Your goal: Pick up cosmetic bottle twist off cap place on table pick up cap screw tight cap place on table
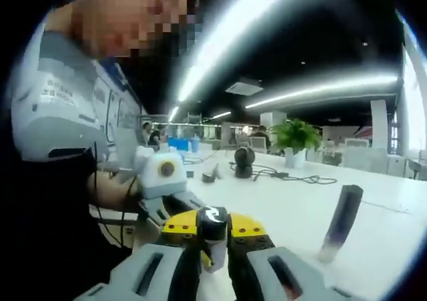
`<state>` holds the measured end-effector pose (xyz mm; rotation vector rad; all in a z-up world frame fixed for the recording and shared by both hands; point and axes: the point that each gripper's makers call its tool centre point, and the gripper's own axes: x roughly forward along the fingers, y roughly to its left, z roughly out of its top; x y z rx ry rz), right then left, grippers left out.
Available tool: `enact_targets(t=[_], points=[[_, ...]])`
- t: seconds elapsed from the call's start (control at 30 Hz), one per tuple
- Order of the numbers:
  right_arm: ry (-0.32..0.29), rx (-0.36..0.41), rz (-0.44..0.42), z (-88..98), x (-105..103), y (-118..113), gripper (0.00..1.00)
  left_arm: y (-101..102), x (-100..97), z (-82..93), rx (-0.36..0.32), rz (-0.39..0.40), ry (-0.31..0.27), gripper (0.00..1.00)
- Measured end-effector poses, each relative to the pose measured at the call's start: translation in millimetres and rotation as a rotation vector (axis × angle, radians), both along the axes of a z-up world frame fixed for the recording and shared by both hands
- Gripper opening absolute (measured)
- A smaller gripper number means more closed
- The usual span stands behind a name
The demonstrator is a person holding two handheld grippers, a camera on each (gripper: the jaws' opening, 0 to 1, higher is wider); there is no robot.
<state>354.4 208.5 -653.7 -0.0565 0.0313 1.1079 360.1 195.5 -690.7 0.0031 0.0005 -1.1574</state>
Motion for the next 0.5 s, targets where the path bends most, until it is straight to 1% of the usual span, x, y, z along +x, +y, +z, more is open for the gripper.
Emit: enact_targets(t=[0.1, 0.2, 0.27, 0.37, 0.43, 0.47, 0.5], points=[[0.001, 0.021, -0.051, 4.8, 3.0, 0.2, 0.08, 1.2, 3.5, 4.9, -0.025, 0.033, 0.013, 0.08], [-0.02, 0.037, -0.103, 10.4, 5.0, -0.2, 0.08, 2.1, 6.1, 10.6, -0.038, 0.074, 0.003, 0.08], [-0.022, 0.038, -0.146, 11.0, 7.7, -0.6, 0.08, 2.8, 9.0, 11.4, -0.035, 0.102, 0.002, 0.08], [-0.034, 0.031, -0.181, 10.1, 10.3, 0.0, 0.08, 4.6, 13.0, 9.8, -0.035, 0.141, -0.008, 0.08], [-0.009, 0.044, -0.218, 7.5, 15.0, -0.7, 0.08, 6.2, 16.4, 7.7, -0.044, 0.167, -0.001, 0.08], [-0.013, 0.041, -0.229, 5.9, 15.6, 0.0, 0.08, 6.6, 17.6, 6.1, -0.041, 0.177, -0.002, 0.08], [-0.008, 0.048, -0.246, 4.8, 17.0, -0.2, 0.08, 8.3, 19.8, 5.6, -0.023, 0.192, -0.019, 0.08]])
